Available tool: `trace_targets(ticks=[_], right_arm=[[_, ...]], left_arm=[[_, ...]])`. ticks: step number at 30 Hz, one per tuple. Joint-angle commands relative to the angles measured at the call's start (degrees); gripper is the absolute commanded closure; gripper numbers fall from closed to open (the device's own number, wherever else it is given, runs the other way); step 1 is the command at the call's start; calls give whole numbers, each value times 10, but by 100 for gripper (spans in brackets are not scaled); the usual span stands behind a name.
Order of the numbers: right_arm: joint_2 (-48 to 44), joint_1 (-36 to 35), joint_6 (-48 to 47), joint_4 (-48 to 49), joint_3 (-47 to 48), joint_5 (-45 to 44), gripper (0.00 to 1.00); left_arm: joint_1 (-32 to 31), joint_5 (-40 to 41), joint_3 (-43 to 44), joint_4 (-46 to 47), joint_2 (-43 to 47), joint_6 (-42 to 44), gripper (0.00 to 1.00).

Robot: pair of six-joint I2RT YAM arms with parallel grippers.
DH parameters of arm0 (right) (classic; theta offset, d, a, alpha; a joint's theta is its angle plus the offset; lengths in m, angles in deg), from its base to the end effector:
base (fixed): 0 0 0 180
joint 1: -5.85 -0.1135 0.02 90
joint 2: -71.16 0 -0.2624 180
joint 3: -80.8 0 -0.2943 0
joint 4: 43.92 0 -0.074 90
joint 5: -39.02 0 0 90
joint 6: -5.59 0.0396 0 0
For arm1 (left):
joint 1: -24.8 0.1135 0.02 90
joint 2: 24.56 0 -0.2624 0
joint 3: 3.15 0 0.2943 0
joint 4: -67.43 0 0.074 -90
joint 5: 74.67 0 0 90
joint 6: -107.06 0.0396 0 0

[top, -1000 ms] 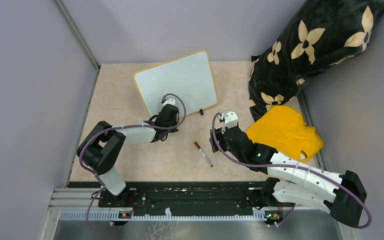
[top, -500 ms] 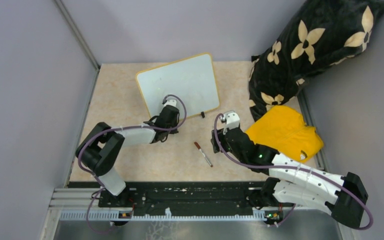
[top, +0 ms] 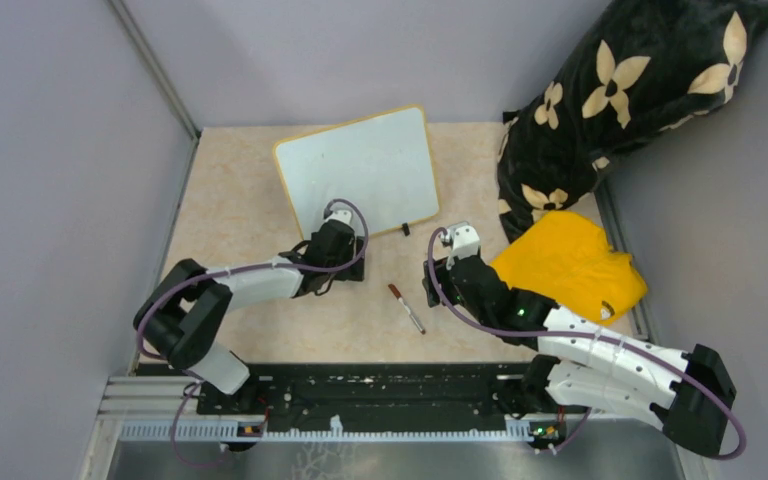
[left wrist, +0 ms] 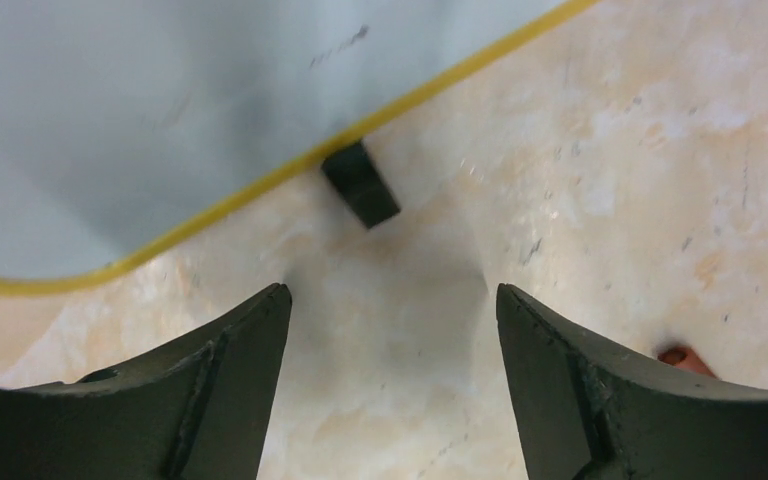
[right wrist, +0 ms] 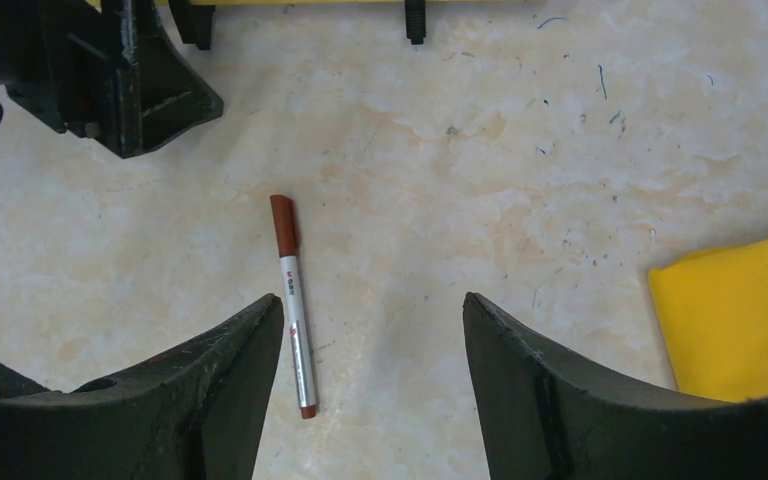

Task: Write a sentence on the whiteboard
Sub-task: Move the whiteboard stand to the center of the board, then pick up the whiteboard marker at the center of the board.

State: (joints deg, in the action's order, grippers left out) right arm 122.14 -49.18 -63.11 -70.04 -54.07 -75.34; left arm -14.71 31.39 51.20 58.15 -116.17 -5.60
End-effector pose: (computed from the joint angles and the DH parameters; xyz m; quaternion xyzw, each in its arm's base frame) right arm 0.1515 0.1881 0.2291 -0.1501 0.8477 0.1479 0.4868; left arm 0.2683 -0.2070 0.1163 0.0836 0.9175 -0.0781 0.3810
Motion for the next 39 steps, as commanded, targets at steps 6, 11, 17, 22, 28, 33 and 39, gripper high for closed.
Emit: trace_targets(ticks=[6,11,17,22,28,33,39], right_arm=[[-12,-5,9,-1,20,-12,34],[-30,-5,-3,-12,30,-12,34],[-10,-5,-19,24,30,7,34],[-5,-5,-33,100,9,64,31],[52,-16,-7,66,9,86,36],[106,-47,18,43,7,82,39],[193,-47,21,38,39,104,47]], left_arm=[[-9,-60,-36,-126,140,-30,7],[-14,-93,-43,-156,285,-7,1],[-14,-56,15,-113,377,99,1],[-14,-39,85,-35,346,175,1],[-13,52,51,37,321,148,1],[-13,-47,23,53,345,157,1],[-13,-68,-2,63,380,156,1]])
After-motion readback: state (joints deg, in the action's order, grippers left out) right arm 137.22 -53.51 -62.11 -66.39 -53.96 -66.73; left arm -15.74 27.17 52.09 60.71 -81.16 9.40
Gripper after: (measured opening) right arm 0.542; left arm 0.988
